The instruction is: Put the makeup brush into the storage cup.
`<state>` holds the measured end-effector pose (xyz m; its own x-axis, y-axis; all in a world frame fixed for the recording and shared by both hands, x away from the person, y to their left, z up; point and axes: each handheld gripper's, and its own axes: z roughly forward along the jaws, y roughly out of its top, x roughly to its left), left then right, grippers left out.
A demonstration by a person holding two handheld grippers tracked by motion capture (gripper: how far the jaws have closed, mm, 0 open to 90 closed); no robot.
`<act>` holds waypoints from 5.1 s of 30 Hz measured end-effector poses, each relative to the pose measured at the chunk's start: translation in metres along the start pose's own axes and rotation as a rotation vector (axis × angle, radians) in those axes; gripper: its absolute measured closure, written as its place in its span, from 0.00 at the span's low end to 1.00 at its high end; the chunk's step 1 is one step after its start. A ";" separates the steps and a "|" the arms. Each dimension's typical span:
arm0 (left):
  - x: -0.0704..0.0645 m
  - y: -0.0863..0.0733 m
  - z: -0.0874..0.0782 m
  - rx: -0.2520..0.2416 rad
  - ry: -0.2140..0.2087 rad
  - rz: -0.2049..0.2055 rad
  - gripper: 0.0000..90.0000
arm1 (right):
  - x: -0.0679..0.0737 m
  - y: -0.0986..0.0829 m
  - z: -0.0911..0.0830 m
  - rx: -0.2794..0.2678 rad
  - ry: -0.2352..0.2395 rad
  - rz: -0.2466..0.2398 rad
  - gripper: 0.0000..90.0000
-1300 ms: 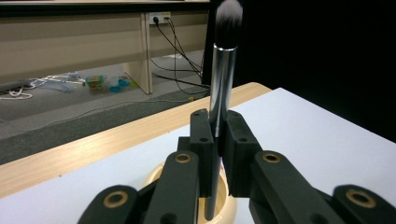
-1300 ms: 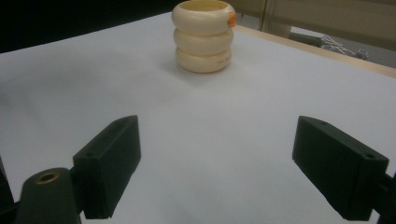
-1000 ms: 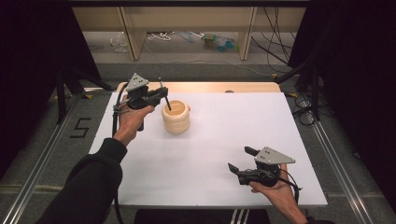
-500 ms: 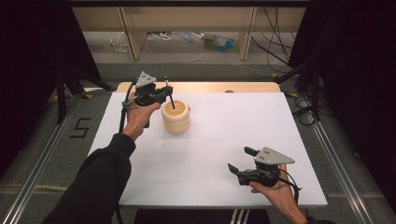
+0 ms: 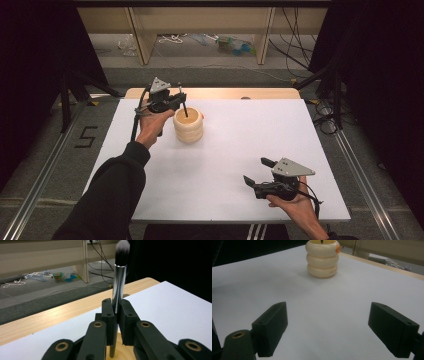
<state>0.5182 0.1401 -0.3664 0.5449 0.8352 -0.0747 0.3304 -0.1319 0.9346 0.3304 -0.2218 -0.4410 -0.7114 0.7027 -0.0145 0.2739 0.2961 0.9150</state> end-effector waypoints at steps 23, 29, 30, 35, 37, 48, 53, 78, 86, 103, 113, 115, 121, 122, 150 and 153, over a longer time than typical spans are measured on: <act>-0.006 -0.026 0.026 0.078 -0.005 -0.016 0.92 | 0.000 0.000 0.000 -0.001 0.009 -0.001 0.19; -0.006 -0.034 0.029 0.125 0.001 0.014 0.92 | 0.001 0.000 0.000 0.009 0.013 -0.002 0.19; -0.006 -0.035 0.030 0.122 0.001 0.014 0.91 | 0.001 0.000 0.001 0.008 0.019 -0.004 0.19; -0.006 -0.036 0.030 0.120 0.034 0.024 0.72 | 0.002 0.000 0.002 -0.003 0.012 -0.005 0.19; -0.005 -0.033 0.027 0.104 0.048 -0.002 0.55 | 0.002 0.000 0.002 0.001 0.017 -0.004 0.19; 0.005 -0.026 0.009 0.108 0.114 0.003 0.26 | 0.002 0.000 0.003 0.012 0.027 -0.002 0.19; 0.008 -0.026 0.003 0.107 0.099 -0.022 0.27 | 0.002 0.000 0.002 0.011 0.026 0.001 0.19; -0.006 -0.052 -0.048 0.036 -0.017 -0.063 0.23 | 0.002 0.000 0.003 0.007 0.021 0.006 0.18; -0.016 -0.060 -0.060 0.005 -0.056 -0.073 0.22 | 0.002 0.000 0.003 0.008 0.019 0.002 0.18; -0.032 -0.080 -0.071 0.003 -0.101 -0.052 0.22 | 0.003 0.001 0.003 0.001 0.020 -0.009 0.18; -0.046 -0.088 -0.077 -0.003 -0.122 -0.017 0.22 | 0.003 0.001 0.003 -0.003 0.019 -0.005 0.18; -0.048 -0.089 -0.078 -0.004 -0.124 -0.013 0.22 | 0.002 0.001 0.004 -0.010 0.027 -0.001 0.18; -0.051 -0.091 -0.081 -0.012 -0.145 -0.023 0.22 | 0.002 0.001 0.004 -0.006 0.027 -0.001 0.18; -0.052 -0.092 -0.081 -0.013 -0.147 -0.034 0.22 | 0.002 0.001 0.004 -0.006 0.028 0.000 0.18; -0.070 -0.105 -0.093 -0.024 -0.211 0.030 0.22 | 0.001 0.002 0.002 -0.017 0.016 0.008 0.18; -0.071 -0.106 -0.095 -0.027 -0.206 0.041 0.22 | 0.001 0.002 0.000 0.008 0.014 0.008 0.18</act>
<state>0.3715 0.1452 -0.4272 0.7044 0.7022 -0.1036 0.2852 -0.1464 0.9472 0.3303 -0.2207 -0.4386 -0.7183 0.6958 -0.0009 0.2852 0.2956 0.9117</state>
